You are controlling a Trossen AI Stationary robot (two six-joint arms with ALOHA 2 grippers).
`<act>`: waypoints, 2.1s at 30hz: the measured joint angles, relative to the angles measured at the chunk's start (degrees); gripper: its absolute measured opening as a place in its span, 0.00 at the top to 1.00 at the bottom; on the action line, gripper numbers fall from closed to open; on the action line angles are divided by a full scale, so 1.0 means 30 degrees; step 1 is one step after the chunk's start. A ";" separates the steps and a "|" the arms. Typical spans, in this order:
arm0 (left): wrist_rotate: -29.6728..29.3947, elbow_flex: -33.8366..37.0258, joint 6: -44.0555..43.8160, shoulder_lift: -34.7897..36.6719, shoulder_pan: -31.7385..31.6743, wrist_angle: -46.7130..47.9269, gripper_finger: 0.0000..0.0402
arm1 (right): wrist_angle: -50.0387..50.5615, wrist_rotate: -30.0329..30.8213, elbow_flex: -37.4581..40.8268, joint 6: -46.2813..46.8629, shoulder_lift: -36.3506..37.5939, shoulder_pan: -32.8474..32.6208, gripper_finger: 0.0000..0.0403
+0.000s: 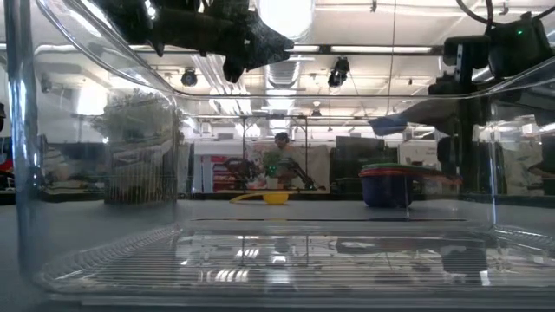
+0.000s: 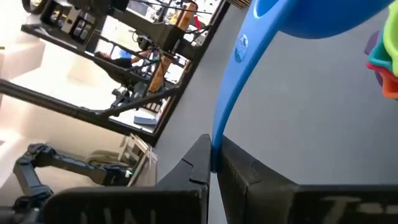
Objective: Nest measuring cups in basket
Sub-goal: Stack the blue measuring cup on the green measuring cup
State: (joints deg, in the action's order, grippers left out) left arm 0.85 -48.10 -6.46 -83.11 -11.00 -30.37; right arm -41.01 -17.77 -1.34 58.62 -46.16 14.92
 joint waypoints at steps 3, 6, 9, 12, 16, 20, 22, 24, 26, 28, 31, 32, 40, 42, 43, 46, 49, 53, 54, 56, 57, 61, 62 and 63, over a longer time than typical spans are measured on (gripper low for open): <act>-0.0002 0.0000 0.0000 0.0000 0.0000 0.0014 0.69 | 0.0151 0.0435 0.0000 0.0456 -0.0298 0.0006 0.98; 0.0005 0.0000 0.0000 0.0000 0.0000 0.0090 0.69 | 0.0160 0.0535 0.0000 0.0848 -0.0875 0.0044 0.98; 0.0005 0.0000 0.0068 -0.0038 0.0000 0.0134 0.69 | 0.0129 0.0822 0.0000 0.1090 -0.1422 0.0044 0.98; 0.0005 0.0000 0.0095 -0.0148 0.0000 0.0155 0.69 | 0.0026 0.1350 0.0000 0.1147 -0.1898 0.0044 0.98; 0.0027 0.0000 0.0102 -0.0322 0.0000 0.0236 0.69 | 0.0009 0.2005 0.0000 0.1420 -0.2190 0.0081 0.98; 0.0034 0.0000 0.0175 -0.0393 0.0000 0.0567 0.69 | -0.0022 0.2022 -0.0042 0.1620 -0.2129 0.0168 0.98; 0.0034 0.0000 0.0320 -0.0401 0.0007 0.0634 0.69 | -0.0050 0.2006 -0.0133 0.1633 -0.2134 0.0168 0.97; 0.0037 0.0000 0.0335 -0.0401 0.0007 0.0634 0.69 | -0.0102 0.1993 -0.0233 0.1729 -0.2132 0.0168 0.94; 0.0041 0.0006 0.0342 -0.0408 0.0007 0.0641 0.69 | -0.0095 0.1928 -0.0351 0.1786 -0.2132 0.0168 0.91; 0.0041 0.0004 0.0350 -0.0408 0.0007 0.0641 0.69 | -0.0090 0.1824 -0.0410 0.1908 -0.2132 0.0168 0.86; 0.0041 0.0006 0.0351 -0.0408 0.0007 0.0642 0.69 | 0.0003 0.1543 -0.0478 0.1962 -0.2132 0.0168 0.78; 0.0049 0.0000 0.0350 -0.0408 0.0007 0.0648 0.69 | 0.0029 0.1405 -0.0520 0.1963 -0.2132 0.0168 0.76; 0.0056 0.0000 0.0357 -0.0408 0.0007 0.0924 0.69 | 0.0034 -0.0676 -0.1366 0.1962 -0.2110 0.0168 0.60; 0.0056 0.0000 0.0357 -0.0408 0.0007 0.1047 0.69 | 0.0162 -0.1062 -0.1529 0.1955 -0.2110 0.0168 0.59; 0.0062 0.0001 0.0357 -0.0408 0.0007 0.1132 0.69 | 0.0347 -0.1262 -0.1619 0.1955 -0.2109 0.0168 0.59; 0.0063 0.0004 0.0357 -0.0408 0.0007 0.1283 0.69 | 0.1374 -0.1737 -0.1776 0.1953 -0.1884 0.0168 0.58; 0.0071 0.0000 0.0357 -0.0415 0.0007 0.1455 0.69 | 0.2305 -0.2065 -0.1977 0.1688 -0.1300 0.0168 0.58; 0.0078 0.0007 0.0357 -0.0415 0.0012 0.1482 0.69 | 0.4005 -0.2083 -0.2751 0.0549 0.0131 0.0168 0.58; 0.0082 0.0007 0.0357 -0.0415 0.0011 0.1475 0.69 | 0.4723 -0.2079 -0.3097 -0.0287 0.0535 0.0168 0.58; 0.0100 0.0007 0.0357 -0.0415 0.0015 0.1464 0.69 | 0.6848 -0.1996 -0.4088 -0.2845 0.1478 0.0168 0.59; 0.0100 0.0007 0.0374 -0.0415 0.0015 0.1453 0.69 | 0.8407 -0.1569 -0.4704 -0.4337 0.1947 0.0156 0.59; 0.0100 0.0007 0.0495 -0.0408 0.0015 0.1334 0.69 | 1.7895 0.4500 -0.7508 -0.9741 0.3389 0.0153 0.62; 0.0100 0.0007 0.0495 -0.0408 0.0015 0.1333 0.69 | 1.9955 0.6330 -0.7997 -1.0591 0.3495 0.0160 0.63; 0.0100 0.0007 0.0495 -0.0408 0.0015 0.1338 0.69 | 2.1534 0.7799 -0.8347 -1.1054 0.3581 0.0174 0.64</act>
State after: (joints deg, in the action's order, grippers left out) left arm 1.15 -48.07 -4.97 -84.33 -10.96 -26.36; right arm 23.59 5.62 -26.38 25.46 -35.42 15.44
